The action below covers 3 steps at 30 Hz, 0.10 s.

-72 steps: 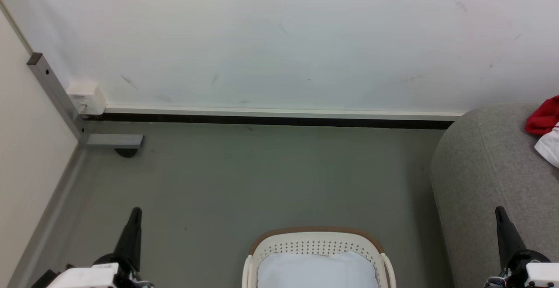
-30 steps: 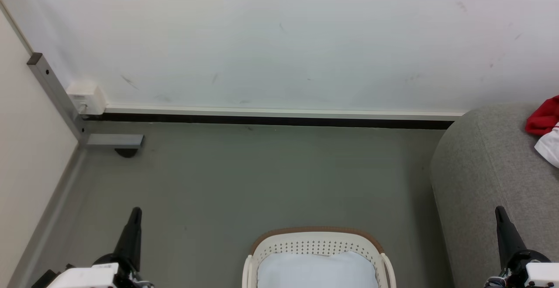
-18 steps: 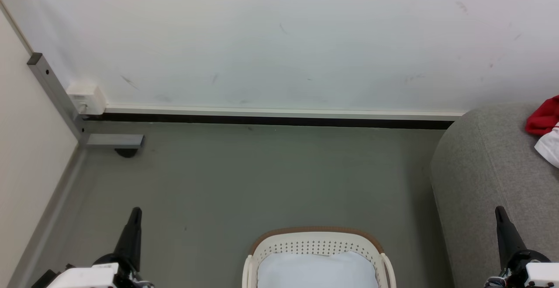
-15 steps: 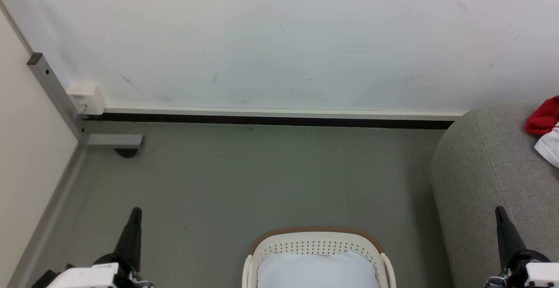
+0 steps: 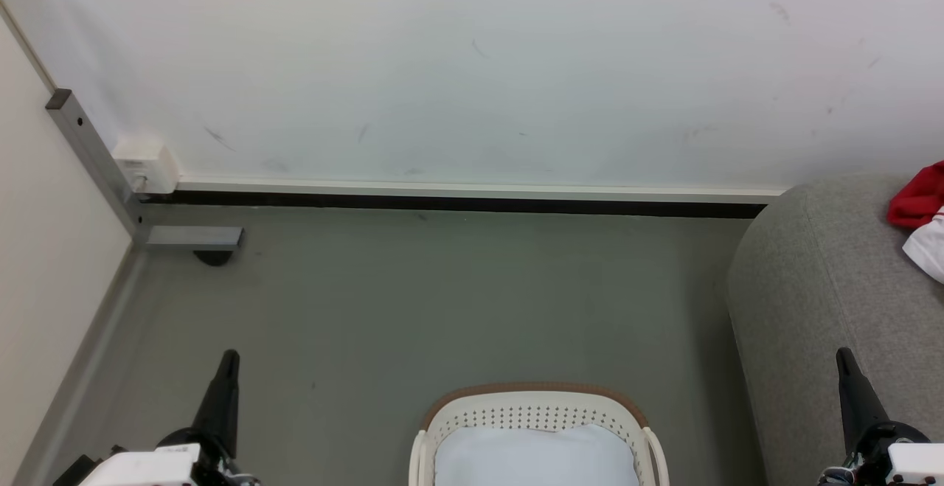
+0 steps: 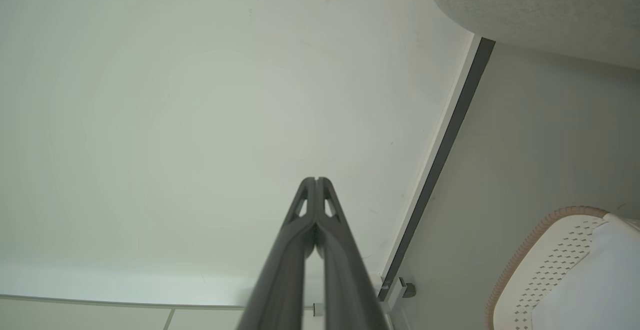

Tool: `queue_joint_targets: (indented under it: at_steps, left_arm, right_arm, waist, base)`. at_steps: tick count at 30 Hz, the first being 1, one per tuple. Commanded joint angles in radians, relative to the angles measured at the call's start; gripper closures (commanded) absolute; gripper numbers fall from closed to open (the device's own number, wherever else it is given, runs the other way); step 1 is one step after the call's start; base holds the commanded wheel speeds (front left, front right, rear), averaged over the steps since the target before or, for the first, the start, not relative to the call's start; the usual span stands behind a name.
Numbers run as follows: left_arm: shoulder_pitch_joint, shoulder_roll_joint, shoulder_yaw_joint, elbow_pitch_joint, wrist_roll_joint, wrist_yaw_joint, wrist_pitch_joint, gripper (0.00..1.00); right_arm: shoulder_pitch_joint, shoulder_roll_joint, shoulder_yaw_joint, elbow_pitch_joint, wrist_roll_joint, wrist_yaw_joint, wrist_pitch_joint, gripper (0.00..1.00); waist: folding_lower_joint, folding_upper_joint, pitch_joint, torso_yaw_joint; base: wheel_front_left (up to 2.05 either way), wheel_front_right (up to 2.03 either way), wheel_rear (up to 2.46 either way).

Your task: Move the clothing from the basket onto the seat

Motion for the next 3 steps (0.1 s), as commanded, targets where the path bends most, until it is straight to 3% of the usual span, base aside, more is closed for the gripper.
queue_joint_targets:
  at_steps: [1,3]
  left_arm:
    - [-0.008,0.002,0.002,-0.004,-0.013,-0.001,0.004,1.0]
    - [-0.008,0.002,0.002,-0.004,-0.013,-0.001,0.004,1.0]
  right_arm:
    - [-0.014,-0.008,-0.001,-0.005,0.001,-0.002,0.003,1.0]
    - [-0.014,-0.008,-0.001,-0.005,0.001,-0.002,0.003,1.0]
  waist:
    - [0.0,0.0,0.0,0.0]
    - [0.0,0.0,0.0,0.0]
  base:
    - [0.0,0.0,0.0]
    - [0.0,0.0,0.0]
